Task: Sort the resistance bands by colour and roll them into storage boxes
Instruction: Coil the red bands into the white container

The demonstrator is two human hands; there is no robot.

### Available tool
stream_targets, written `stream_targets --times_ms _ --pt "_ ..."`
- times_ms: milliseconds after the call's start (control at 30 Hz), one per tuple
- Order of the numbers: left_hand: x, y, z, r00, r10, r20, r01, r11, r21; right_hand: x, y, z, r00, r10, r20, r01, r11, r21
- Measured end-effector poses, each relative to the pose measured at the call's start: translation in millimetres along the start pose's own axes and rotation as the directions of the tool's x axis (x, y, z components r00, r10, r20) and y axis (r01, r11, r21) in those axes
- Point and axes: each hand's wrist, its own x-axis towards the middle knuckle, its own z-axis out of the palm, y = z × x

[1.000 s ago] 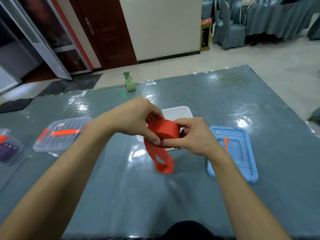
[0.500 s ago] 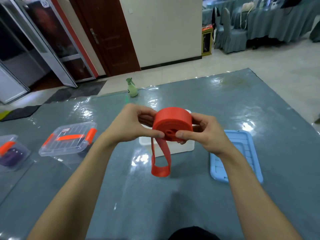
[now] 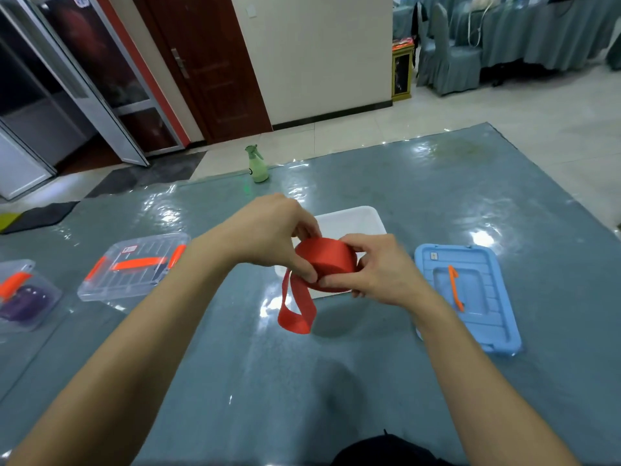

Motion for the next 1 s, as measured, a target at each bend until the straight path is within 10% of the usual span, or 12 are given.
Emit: stream_targets --times_ms 233,400,533,733,867,1000 --pt "-21 -21 34 0.978 -0.089 -0.189 -0.086 0.652 -0.753 7 -5 -7 0.998 -0.03 -0.053 0.048 0.926 0.376" --pt "-22 -20 30 0.977 -0.105 -0.183 -0.031 0.788 -0.615 5 -3 -1 0.992 0.045 0.118 -0.073 0.968 0.242" --pt "-14 -3 22 0.998 0.006 -0.057 -0.009 0.998 -0.056 3 -1 9 0.996 0.049 0.07 -0.035 0.981 -0.19" --pt "-4 9 23 0.995 0.096 -0.015 -0.087 0.944 0.32 -4 2 25 0.999 0.004 0.04 0.01 0.934 -0.357" --pt "0 8 27 0.997 0.078 -0.013 -0.072 0.964 0.258 -1 8 22 1.0 -0.001 0.007 0.003 0.957 -0.289" --pt "-7 -19 30 0.996 -0.038 0.084 0.062 0.954 -0.295 -3 16 3 1.0 0.004 -0.003 -0.004 1.0 -0.029"
